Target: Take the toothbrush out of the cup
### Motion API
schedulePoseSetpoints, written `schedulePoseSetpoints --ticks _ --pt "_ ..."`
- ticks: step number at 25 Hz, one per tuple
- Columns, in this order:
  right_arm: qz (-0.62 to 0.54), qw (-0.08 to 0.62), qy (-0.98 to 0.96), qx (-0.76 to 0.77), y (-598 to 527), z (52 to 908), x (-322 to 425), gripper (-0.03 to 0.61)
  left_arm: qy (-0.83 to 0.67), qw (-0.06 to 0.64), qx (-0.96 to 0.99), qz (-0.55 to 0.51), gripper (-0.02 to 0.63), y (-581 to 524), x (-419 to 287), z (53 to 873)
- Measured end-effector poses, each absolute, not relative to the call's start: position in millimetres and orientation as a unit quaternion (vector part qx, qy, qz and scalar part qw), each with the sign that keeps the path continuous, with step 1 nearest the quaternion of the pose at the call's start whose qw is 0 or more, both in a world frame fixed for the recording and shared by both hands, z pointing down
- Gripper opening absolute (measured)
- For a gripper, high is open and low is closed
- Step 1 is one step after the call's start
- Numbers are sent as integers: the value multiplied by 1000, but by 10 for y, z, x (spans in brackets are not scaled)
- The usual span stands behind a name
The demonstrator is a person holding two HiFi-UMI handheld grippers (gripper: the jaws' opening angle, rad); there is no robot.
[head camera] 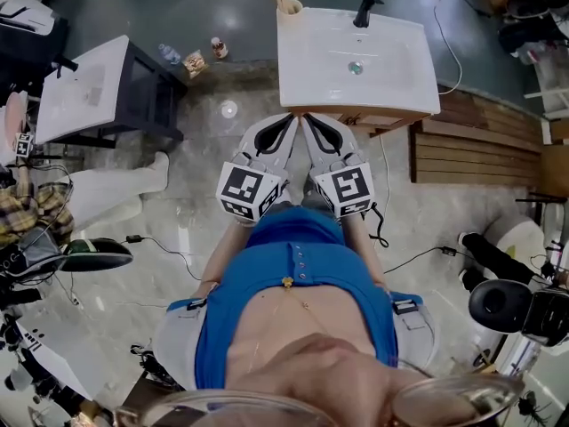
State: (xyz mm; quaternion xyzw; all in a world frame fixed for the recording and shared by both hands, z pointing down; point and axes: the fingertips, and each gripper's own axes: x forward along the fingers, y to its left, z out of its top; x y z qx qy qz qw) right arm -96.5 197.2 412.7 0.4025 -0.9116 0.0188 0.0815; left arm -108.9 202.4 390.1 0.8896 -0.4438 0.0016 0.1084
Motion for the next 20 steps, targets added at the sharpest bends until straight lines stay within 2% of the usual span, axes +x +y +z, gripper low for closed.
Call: schedulePoseSetpoints --ticks 20 --pt "11 55 -931 361 712 3927 -61 3 -491 90 867 -4 2 748 -180 3730"
